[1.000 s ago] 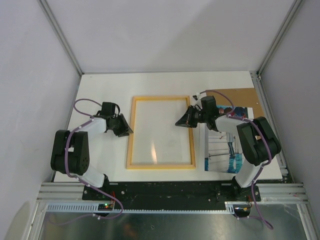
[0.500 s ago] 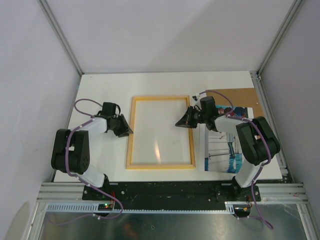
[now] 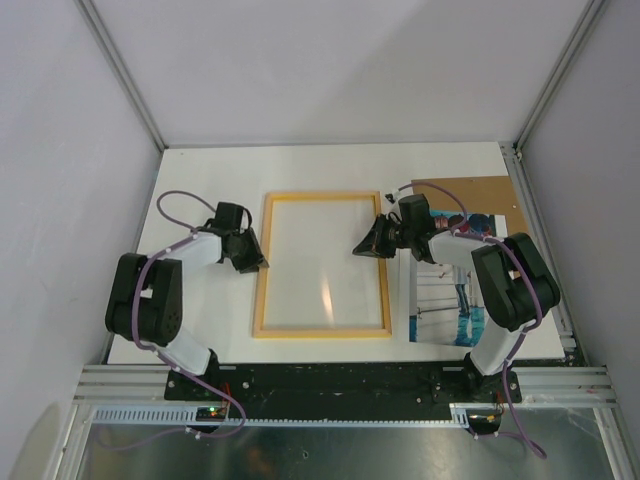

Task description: Put the photo into the frame

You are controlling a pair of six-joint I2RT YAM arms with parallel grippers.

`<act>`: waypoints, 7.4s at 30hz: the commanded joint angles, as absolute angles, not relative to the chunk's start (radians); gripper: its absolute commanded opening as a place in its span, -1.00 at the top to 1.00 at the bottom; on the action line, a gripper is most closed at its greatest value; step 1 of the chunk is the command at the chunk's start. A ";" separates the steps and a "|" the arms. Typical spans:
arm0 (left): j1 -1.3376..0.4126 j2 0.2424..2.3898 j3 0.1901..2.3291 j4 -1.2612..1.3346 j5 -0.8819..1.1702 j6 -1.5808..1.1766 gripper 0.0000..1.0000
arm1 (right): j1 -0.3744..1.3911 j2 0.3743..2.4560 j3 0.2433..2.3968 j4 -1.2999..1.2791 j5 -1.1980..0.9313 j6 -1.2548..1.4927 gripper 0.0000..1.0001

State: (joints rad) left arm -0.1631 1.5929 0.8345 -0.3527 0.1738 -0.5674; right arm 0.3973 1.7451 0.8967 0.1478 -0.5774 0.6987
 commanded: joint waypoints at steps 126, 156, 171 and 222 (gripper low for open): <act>-0.256 1.490 1.055 -0.487 0.028 -0.509 0.06 | 0.631 1.533 0.814 -0.358 0.175 0.649 0.39; -0.232 1.468 1.048 -0.487 0.036 -0.507 0.06 | 0.816 1.859 1.127 -0.246 0.111 0.759 0.70; -0.275 1.472 1.070 -0.469 0.121 -0.530 0.00 | 0.776 1.704 1.127 -0.289 0.143 0.715 -0.21; -0.819 2.254 1.618 -0.220 0.412 -0.573 -0.53 | -0.690 1.153 0.387 -0.114 -0.091 0.600 -0.99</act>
